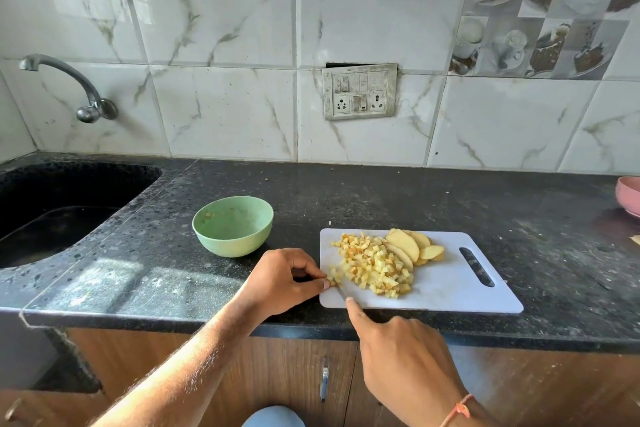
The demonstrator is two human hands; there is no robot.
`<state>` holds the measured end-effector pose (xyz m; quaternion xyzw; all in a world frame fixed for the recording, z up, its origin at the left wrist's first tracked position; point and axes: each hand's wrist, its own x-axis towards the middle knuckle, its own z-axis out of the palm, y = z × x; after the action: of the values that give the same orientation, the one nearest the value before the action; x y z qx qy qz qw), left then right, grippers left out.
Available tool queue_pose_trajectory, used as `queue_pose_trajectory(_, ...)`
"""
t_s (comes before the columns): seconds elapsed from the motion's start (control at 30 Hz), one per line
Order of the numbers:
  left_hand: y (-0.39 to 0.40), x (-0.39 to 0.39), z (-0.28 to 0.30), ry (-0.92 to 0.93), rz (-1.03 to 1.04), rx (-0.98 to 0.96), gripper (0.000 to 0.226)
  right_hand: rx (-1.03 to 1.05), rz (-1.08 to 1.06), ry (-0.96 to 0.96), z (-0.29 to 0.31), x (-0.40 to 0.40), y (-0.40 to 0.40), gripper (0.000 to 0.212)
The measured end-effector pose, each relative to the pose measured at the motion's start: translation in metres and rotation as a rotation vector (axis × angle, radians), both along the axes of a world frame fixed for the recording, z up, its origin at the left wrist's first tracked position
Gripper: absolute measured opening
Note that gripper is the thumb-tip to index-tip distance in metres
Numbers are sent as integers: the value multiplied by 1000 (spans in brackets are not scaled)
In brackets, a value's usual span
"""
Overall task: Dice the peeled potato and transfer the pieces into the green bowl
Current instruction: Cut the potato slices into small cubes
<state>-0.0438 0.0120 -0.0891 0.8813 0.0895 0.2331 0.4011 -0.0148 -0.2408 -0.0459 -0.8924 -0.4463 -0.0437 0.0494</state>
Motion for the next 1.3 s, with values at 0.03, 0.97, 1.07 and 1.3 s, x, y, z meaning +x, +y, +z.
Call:
queue_pose_trajectory(0.03, 0, 0, 0, 4, 3, 1, 10, 4, -6, -9, 0, 2, -4, 65)
queue_pose_trajectory(0.97, -5, -5, 11, 101, 64, -65, 14, 157, -55, 16, 6, -3, 12, 57)
queue_pose_trajectory(1.07, -4, -4, 10, 95, 49, -78, 13, 107, -39, -19, 5, -5, 17, 59)
queue_pose_trajectory(1.3, -1, -2, 8, 85, 28, -87, 11, 21, -53, -44, 5, 0, 39, 63)
